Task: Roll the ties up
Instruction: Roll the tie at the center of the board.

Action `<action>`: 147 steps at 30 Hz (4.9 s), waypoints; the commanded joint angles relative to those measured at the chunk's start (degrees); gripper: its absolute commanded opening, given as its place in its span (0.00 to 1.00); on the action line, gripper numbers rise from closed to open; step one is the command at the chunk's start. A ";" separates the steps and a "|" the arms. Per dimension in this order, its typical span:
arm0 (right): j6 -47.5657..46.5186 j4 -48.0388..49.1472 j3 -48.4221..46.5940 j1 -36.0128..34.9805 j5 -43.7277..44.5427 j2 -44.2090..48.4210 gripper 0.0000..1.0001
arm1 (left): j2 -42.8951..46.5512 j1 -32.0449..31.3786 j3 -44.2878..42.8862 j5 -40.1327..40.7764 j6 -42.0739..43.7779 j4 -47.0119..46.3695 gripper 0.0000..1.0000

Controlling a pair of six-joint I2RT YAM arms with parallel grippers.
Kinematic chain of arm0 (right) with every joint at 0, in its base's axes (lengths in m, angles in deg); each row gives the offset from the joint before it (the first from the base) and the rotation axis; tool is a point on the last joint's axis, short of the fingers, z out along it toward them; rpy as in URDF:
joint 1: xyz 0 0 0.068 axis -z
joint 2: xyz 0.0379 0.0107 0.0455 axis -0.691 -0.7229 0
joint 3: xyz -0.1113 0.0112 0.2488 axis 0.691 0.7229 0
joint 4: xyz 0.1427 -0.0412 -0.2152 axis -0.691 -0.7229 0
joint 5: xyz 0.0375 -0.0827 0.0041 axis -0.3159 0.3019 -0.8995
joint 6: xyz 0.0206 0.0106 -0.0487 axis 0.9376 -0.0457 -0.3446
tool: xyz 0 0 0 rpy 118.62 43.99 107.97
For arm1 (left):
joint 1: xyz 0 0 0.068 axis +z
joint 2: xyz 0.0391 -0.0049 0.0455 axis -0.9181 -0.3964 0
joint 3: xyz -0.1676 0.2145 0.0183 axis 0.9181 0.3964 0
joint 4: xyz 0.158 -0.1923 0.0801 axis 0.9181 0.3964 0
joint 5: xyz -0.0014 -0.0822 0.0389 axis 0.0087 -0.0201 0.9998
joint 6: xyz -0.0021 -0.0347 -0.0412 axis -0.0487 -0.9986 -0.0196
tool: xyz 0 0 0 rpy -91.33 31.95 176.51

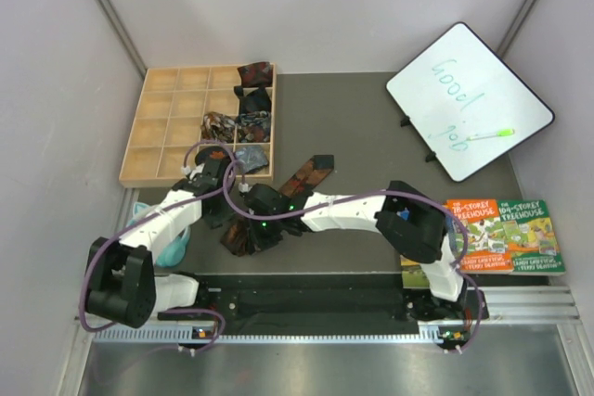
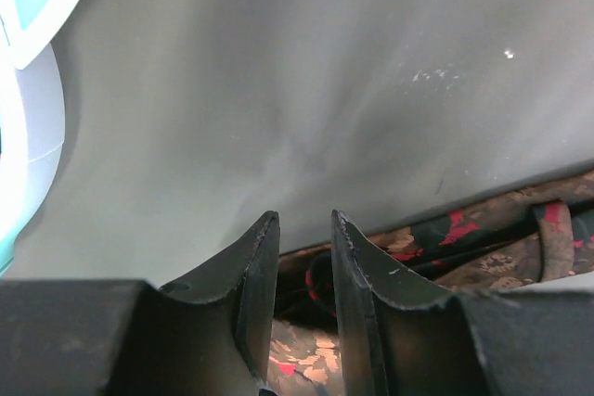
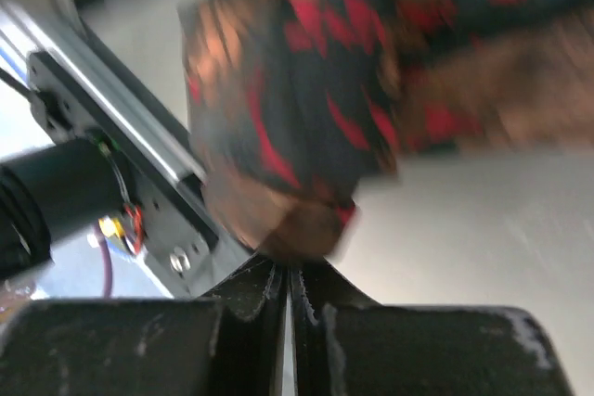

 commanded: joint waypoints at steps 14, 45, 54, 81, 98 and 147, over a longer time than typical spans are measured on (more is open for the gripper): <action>-1.63 9.18 -0.68 3.30 -5.76 -3.81 0.00 | -1.75 -0.14 0.96 -11.89 2.28 -3.13 0.34; 1.01 31.70 12.77 5.14 -6.21 -0.22 0.00 | -0.44 -0.14 -2.46 -13.66 -3.79 4.34 0.50; -5.57 11.70 6.54 4.97 -7.26 8.58 0.00 | 1.06 -0.14 -6.06 -7.33 -2.56 7.95 0.61; -5.58 -8.91 -19.74 8.39 -13.59 -5.38 0.00 | 28.72 -0.05 -6.86 -2.57 -11.34 28.78 0.87; -7.16 -6.10 -15.88 11.56 -15.08 -11.19 0.00 | 32.70 -0.23 -2.12 -6.27 -12.05 29.66 0.81; -7.87 -0.91 -9.11 13.41 -14.91 -17.43 0.00 | 26.47 -6.90 22.94 -7.07 -25.85 -7.51 0.36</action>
